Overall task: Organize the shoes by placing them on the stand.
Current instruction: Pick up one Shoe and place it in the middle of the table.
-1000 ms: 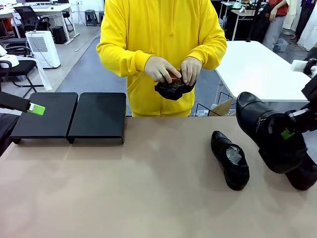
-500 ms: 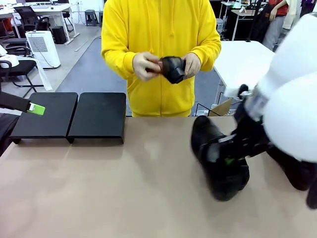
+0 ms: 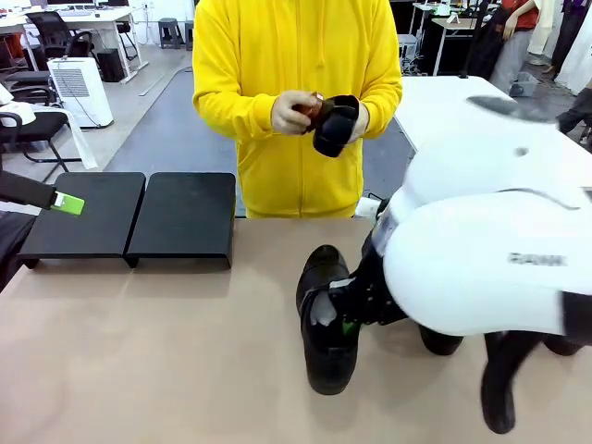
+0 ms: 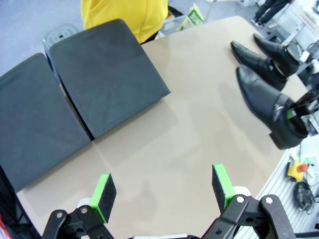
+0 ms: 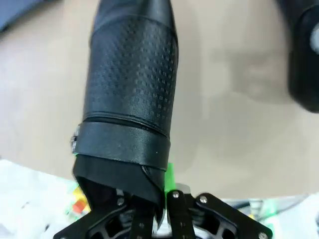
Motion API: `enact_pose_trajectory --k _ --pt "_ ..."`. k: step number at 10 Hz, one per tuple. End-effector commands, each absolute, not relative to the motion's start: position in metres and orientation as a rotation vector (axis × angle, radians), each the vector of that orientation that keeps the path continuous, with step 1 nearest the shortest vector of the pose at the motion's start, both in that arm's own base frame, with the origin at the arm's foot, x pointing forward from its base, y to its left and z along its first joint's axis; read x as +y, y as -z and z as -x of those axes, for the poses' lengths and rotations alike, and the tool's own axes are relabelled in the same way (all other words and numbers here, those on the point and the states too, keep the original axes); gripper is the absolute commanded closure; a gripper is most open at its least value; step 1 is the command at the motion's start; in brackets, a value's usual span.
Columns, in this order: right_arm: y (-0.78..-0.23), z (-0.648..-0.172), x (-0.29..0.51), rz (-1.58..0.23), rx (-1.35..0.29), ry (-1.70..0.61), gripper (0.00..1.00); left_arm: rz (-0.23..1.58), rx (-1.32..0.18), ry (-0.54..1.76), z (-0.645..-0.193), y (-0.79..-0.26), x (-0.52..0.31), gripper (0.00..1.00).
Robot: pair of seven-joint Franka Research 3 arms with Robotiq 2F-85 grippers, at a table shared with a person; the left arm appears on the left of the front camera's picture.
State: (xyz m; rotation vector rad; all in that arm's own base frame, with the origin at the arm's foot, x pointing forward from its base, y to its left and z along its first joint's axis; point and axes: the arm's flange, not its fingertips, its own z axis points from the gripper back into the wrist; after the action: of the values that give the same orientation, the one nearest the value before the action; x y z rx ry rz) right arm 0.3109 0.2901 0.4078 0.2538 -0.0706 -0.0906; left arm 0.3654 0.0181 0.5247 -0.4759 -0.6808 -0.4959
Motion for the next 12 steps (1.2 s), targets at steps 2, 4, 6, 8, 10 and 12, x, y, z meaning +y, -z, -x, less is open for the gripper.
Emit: enact_pose_trajectory --k 2,4,6,8,10,12 --pt "-0.387 -0.321 0.313 -0.276 -0.022 0.046 1.00 0.483 -0.687 0.513 -0.365 -0.525 0.020 0.00" --pt "-0.374 -0.326 0.315 -0.266 0.020 0.012 1.00 0.483 -0.687 0.513 -0.365 -0.525 0.020 0.00" --pt "-0.368 -0.328 0.312 -0.255 0.049 0.012 0.78 0.483 -0.687 0.513 -0.365 -0.525 0.020 0.00" --pt "-0.364 -0.329 0.312 -0.245 0.058 0.014 0.41 0.483 -0.687 0.513 -0.365 -0.525 0.020 0.00" --pt "-0.365 -0.330 0.309 -0.240 0.078 0.021 0.04 0.483 -0.687 0.513 -0.365 -0.525 0.020 0.00" --pt "-0.377 -0.325 0.303 -0.259 0.082 0.029 0.00 0.483 -0.687 0.513 -0.365 -0.525 0.020 0.00"
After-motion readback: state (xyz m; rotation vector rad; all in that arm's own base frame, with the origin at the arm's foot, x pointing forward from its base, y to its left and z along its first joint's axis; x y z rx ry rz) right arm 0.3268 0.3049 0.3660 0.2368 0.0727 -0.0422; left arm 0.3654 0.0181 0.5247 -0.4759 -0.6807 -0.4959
